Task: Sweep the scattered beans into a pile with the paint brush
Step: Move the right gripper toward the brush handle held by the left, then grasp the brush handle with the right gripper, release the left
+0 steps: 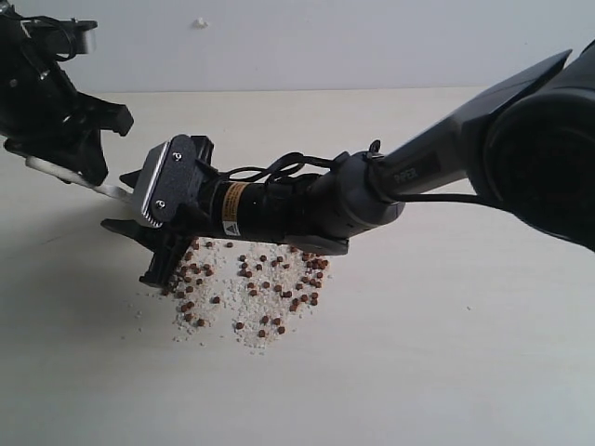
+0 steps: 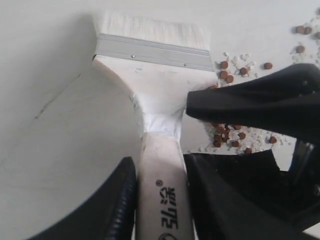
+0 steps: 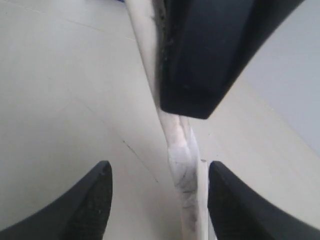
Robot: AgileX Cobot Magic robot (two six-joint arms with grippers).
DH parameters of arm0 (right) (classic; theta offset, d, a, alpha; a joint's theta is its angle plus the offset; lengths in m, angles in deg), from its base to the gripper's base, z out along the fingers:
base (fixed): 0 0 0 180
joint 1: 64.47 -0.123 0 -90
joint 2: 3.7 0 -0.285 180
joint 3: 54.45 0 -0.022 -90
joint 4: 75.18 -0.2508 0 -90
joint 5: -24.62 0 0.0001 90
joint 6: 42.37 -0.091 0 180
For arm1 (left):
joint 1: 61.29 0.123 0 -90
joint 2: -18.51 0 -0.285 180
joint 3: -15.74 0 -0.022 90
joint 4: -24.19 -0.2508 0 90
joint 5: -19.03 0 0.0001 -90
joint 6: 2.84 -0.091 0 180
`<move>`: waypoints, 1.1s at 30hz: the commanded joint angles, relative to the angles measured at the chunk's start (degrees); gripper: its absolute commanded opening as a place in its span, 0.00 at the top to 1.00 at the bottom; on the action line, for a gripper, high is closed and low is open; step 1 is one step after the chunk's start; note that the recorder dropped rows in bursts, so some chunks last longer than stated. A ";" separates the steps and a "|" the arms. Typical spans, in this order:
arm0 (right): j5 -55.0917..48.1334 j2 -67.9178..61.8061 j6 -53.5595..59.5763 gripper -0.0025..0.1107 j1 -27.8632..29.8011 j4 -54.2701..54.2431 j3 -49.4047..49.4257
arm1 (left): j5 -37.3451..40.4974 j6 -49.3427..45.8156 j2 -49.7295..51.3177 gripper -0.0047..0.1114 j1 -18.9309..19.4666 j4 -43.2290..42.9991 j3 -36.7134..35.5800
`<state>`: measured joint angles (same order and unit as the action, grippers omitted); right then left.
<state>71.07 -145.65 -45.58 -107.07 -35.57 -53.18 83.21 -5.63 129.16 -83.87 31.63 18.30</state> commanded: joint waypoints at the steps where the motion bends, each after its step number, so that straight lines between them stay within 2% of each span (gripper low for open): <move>1: 0.84 -0.73 -1.56 0.50 -0.02 -0.36 -1.82 | -0.54 -0.13 -0.26 0.96 -0.17 0.93 0.55; 28: 1.72 -0.73 -4.65 0.50 -0.02 -3.24 -3.30 | -2.99 -0.23 -0.26 0.96 -0.30 2.49 0.55; 33: 1.26 -0.73 -4.40 0.50 -1.62 -3.88 -3.79 | -3.14 -0.23 -0.26 0.96 -0.30 2.74 0.55</move>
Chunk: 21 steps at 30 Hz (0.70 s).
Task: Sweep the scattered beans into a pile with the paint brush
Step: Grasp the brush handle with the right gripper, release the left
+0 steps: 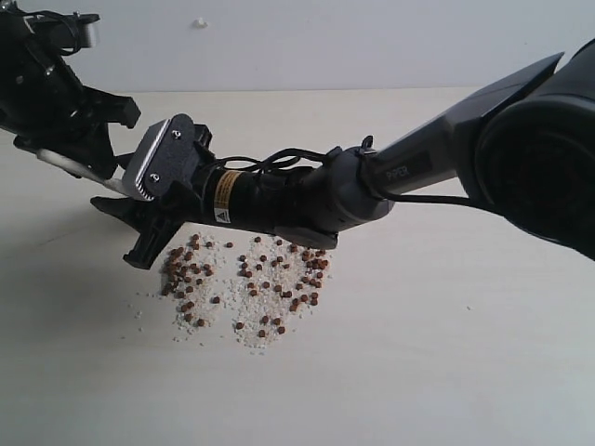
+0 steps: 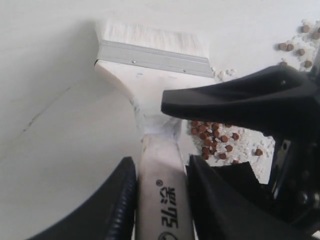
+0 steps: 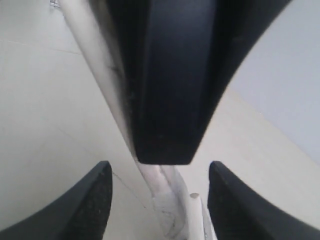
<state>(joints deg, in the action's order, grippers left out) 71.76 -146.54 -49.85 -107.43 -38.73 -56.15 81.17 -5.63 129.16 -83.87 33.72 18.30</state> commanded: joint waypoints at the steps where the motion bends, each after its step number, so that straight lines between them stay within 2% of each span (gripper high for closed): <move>1: 0.19 0.17 -0.12 0.51 -1.60 -0.62 -1.24 | -1.10 -0.23 -0.26 0.96 -0.30 0.65 0.55; 12: -7.75 0.17 -1.72 0.58 -2.74 -2.27 -2.62 | -1.38 -1.10 -0.26 0.96 -0.30 0.75 0.55; 21: -3.74 0.17 -4.13 0.84 -2.74 -1.80 -2.62 | -1.26 -1.33 -0.26 0.96 -0.30 0.75 0.55</move>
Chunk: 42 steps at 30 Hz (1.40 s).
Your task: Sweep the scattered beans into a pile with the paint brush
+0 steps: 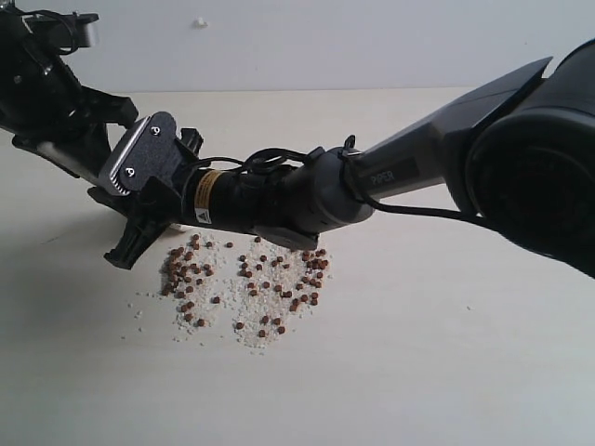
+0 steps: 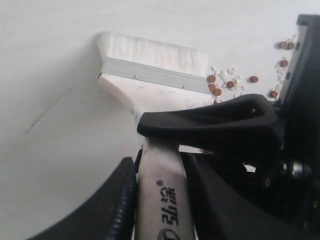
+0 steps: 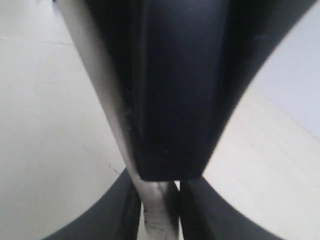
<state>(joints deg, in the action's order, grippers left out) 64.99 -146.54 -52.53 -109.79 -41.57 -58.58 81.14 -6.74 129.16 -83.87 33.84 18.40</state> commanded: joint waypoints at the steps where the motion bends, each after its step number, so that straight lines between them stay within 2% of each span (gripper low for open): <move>1: 3.14 0.17 -2.15 0.87 -0.38 1.04 -0.19 | -1.34 -0.22 -0.26 0.96 -0.30 0.62 0.45; 3: 3.28 0.17 -2.17 0.96 -0.38 0.93 -0.19 | -1.80 -0.22 -0.26 0.96 -0.30 0.62 0.45; 8: 3.12 0.17 -1.61 0.98 -0.38 0.93 -0.19 | -4.53 -0.22 -0.26 0.92 -0.30 0.62 0.45; 10: 3.12 0.17 0.40 0.98 -0.38 0.80 -0.19 | -6.25 -0.22 -0.26 0.82 0.19 0.08 1.08; 12: 2.84 0.27 2.70 0.98 -0.38 0.80 -0.19 | -7.86 -0.22 -0.36 0.66 1.04 -0.04 2.83; 13: 2.84 0.28 3.39 0.98 -0.38 0.68 -0.19 | -8.77 -0.22 -0.51 0.56 1.49 -0.04 3.37; 14: 2.84 0.36 6.22 0.98 -0.38 -1.38 -0.29 | -10.94 0.00 -1.19 0.34 2.29 0.09 5.10; 15: 2.97 0.51 8.79 0.98 -0.38 -3.41 -0.43 | -12.43 0.00 -1.69 0.23 2.64 0.09 6.18; 16: 2.82 0.95 12.21 0.98 -0.13 -5.64 -0.40 | -14.52 0.00 -2.84 0.16 3.15 -0.40 6.75; 17: 2.72 1.45 14.82 0.98 -0.01 -6.98 -0.40 | -16.50 0.00 -3.96 0.15 3.69 -0.40 6.75; 20: 3.37 3.52 22.71 0.98 1.00 -13.27 -0.40 | -20.89 -0.11 -8.32 0.22 4.97 -1.05 6.75; 22: 2.77 6.09 22.82 0.98 3.81 -14.39 -0.40 | -22.40 -0.39 -11.62 0.38 5.36 -1.21 6.46; 24: -1.14 9.16 16.05 0.98 7.14 -10.14 -0.40 | -25.02 -0.38 -15.70 0.59 5.36 -1.29 2.93; 26: -5.42 12.61 5.53 0.98 9.84 -2.16 -0.40 | -30.48 -0.38 -20.63 0.87 5.36 -1.29 -3.73; 27: -8.87 14.29 0.70 0.98 10.71 2.54 -0.40 | -34.20 -0.38 -23.00 0.96 5.36 -1.02 -7.35; 30: -25.86 19.73 -4.25 0.98 10.28 11.02 -0.11 | -48.31 -0.38 -30.16 0.96 5.12 2.45 -21.46; 34: -37.55 23.81 -5.10 0.98 9.46 12.64 0.13 | -64.61 -0.38 -36.24 0.96 2.95 3.83 -35.23; 36: -38.64 26.16 -4.97 0.98 9.37 12.64 1.24 | -73.18 -0.46 -39.58 0.96 1.53 3.06 -42.92; 42: -38.74 32.71 -7.34 0.98 9.37 12.64 5.18 | -90.87 -0.23 -51.61 0.96 -2.06 2.81 -62.17</move>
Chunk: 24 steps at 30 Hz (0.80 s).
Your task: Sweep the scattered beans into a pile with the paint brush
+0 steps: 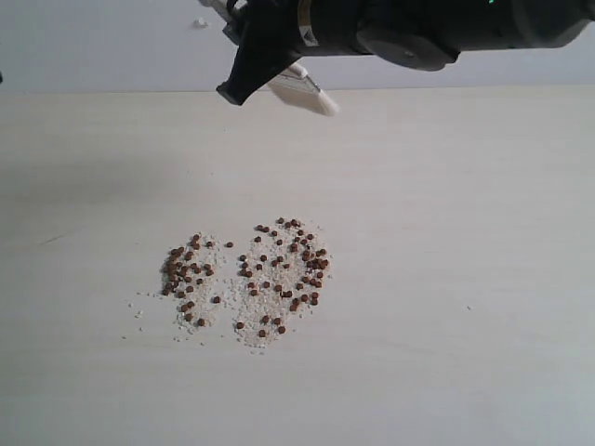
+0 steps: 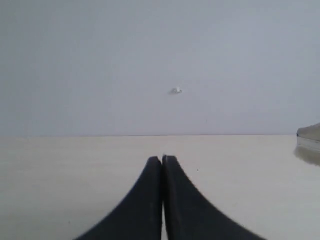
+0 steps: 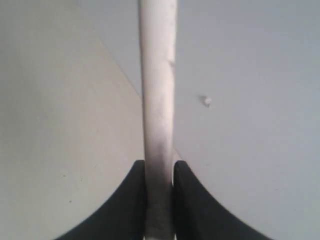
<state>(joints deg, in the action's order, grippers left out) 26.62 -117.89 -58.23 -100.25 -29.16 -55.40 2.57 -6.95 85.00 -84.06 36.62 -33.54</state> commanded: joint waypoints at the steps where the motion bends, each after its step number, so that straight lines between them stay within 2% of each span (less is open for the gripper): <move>1: -0.66 4.83 -2.14 0.98 -0.18 0.23 2.58 | -14.34 0.15 -9.96 0.96 -1.99 0.03 -12.57; 4: -2.00 7.31 -2.46 0.98 -0.18 0.08 4.66 | -19.80 1.49 -18.06 0.96 -1.99 0.03 -19.66; 10: -2.64 9.06 -2.46 0.98 -0.18 0.08 7.61 | -20.68 1.49 -33.26 0.96 -1.99 0.03 -26.72; 14: -2.79 9.06 -2.46 0.98 -0.18 -0.63 8.53 | -18.98 1.49 -42.92 0.96 -1.99 0.39 -27.67; 24: -2.66 9.06 -2.88 0.98 -0.18 -2.56 8.66 | -9.29 -3.58 -57.01 0.96 -1.87 0.82 -27.67</move>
<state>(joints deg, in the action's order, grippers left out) 23.63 -109.54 -60.71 -100.25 -31.29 -46.85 -9.37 -8.72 31.45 -85.61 36.69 -60.99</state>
